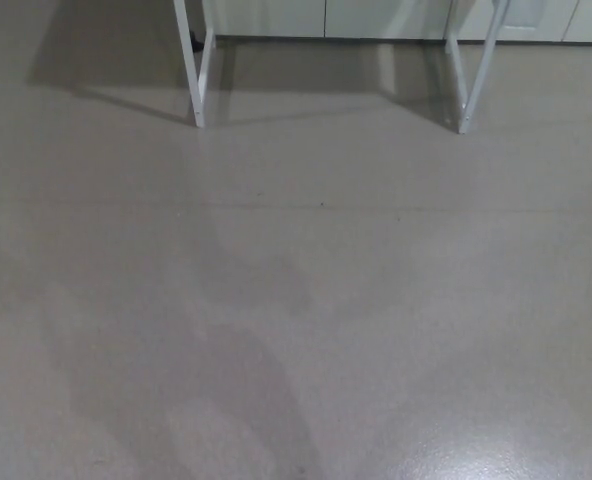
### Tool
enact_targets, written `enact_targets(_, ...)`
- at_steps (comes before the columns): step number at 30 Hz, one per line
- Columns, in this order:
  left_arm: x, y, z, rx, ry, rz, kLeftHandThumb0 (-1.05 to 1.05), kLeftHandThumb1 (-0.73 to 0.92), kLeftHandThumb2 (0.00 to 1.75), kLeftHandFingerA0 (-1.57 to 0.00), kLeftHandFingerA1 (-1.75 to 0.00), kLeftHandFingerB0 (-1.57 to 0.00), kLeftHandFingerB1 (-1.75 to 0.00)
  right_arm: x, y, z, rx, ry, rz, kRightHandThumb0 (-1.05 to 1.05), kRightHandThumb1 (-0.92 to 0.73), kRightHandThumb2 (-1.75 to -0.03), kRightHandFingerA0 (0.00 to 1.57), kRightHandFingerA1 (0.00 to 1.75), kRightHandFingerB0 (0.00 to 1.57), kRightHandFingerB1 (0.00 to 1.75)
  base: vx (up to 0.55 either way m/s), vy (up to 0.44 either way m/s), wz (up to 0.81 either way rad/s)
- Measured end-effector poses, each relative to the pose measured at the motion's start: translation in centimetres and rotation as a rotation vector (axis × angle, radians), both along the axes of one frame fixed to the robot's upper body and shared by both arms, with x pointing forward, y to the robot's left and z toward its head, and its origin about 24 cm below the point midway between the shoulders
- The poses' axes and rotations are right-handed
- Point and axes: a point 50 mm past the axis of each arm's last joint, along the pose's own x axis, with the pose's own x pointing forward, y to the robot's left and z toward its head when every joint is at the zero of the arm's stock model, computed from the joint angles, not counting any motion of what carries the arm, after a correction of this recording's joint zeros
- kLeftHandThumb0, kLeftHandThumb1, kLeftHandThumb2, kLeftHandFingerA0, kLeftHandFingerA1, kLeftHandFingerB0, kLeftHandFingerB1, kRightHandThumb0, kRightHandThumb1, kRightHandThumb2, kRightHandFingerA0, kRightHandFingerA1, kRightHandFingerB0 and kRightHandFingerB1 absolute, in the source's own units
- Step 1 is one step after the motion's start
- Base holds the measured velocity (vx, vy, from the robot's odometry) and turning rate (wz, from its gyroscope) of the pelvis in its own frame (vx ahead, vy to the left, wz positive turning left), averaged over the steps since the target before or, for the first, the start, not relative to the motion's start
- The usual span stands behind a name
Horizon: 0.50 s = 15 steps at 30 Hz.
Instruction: The robot walk towards a table in front and click the button on the base of the boilling pot using its left middle finger
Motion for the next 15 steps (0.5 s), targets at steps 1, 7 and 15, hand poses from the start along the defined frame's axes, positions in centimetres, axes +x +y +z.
enact_targets(1, 0.01, -0.01, 0.02, 0.000, -0.001, -0.001, -0.38, 0.42, 0.65, -0.58, -0.52, -0.37, -0.43, 0.03, -0.02, 0.01, -0.002, 0.000, 0.002, -0.06, -0.55, -0.93, 0.44, 0.62, 0.15, 0.48, 0.00, 0.000, 0.00)
enact_targets(7, 0.35, -0.02, 0.23, 0.001, -0.017, -0.013, -0.38, 0.42, 0.66, -0.56, -0.52, -0.35, -0.42, 0.09, -0.19, 0.12, -0.015, -0.001, 0.016, -0.05, -0.55, -0.93, 0.44, 0.63, 0.15, 0.48, -0.05, -0.039, 0.13)
enact_targets(15, -0.11, -0.02, -0.05, -0.003, 0.002, -0.007, -0.38, 0.42, 0.66, -0.57, -0.52, -0.36, -0.43, 0.00, -0.29, 0.12, -0.028, 0.004, 0.027, -0.05, -0.55, -0.92, 0.47, 0.64, 0.15, 0.48, 0.06, 0.138, -0.03)
